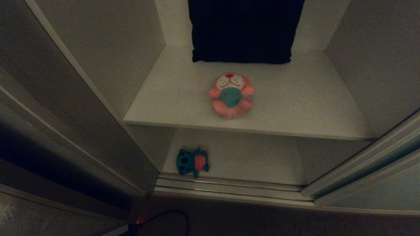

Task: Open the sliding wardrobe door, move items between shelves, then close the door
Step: Place the pink doll on the lower shelf

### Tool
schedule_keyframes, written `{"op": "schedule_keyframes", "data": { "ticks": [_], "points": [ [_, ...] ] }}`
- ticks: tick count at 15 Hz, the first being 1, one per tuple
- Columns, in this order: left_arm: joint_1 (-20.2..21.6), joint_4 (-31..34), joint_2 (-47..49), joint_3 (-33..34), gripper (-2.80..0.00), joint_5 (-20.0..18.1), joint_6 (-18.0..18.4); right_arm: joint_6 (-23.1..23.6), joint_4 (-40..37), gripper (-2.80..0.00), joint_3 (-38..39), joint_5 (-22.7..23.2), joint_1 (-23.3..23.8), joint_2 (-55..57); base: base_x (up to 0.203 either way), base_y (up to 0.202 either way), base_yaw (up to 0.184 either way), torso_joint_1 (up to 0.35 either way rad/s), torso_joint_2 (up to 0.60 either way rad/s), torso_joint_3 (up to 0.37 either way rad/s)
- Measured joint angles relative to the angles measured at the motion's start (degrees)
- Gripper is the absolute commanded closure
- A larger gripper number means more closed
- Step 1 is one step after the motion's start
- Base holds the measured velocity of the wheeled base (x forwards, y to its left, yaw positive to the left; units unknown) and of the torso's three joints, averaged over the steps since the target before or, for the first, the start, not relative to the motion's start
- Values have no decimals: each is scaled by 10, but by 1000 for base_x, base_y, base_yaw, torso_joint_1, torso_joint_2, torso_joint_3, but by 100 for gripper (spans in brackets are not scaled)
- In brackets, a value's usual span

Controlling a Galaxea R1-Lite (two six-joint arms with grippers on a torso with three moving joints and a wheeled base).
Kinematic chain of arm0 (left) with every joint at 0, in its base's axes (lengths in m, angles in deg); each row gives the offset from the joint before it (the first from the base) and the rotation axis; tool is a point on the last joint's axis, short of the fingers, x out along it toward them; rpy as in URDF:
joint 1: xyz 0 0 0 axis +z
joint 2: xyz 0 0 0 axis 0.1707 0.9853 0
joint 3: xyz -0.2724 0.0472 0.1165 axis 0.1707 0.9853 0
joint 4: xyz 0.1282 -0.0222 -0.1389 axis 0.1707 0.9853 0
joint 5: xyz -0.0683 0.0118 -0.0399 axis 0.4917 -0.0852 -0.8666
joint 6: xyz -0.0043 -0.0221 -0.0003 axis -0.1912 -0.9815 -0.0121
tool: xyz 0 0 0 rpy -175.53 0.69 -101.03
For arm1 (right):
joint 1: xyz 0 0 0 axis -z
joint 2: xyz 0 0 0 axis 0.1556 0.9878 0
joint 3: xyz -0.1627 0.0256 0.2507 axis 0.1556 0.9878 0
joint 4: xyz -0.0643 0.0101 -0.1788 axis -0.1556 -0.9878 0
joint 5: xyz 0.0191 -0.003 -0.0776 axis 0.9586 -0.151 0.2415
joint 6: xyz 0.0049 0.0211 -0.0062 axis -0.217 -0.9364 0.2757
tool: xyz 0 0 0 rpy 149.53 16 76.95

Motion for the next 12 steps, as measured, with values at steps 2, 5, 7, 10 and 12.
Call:
{"op": "schedule_keyframes", "data": {
  "ticks": [2,5,7,10,12],
  "points": [
    [-12,-20,54,-46,0,-33,0,0,0,0,0,0,0,0,0,0,0,0,0,0],
    [-40,-33,140,-122,0,-105,-1,0,0,0,0,0,0,0,0,0,0,0,0,0],
    [-54,-36,204,-163,0,-130,0,0,0,0,0,0,0,0,0,0,0,0,0,0],
    [-80,-52,317,-238,0,-138,-1,0,0,0,0,0,0,0,0,0,0,0,0,0],
    [-110,-63,391,-296,0,-138,-4,0,0,0,0,0,0,0,0,0,0,0,0,0]
  ]
}}
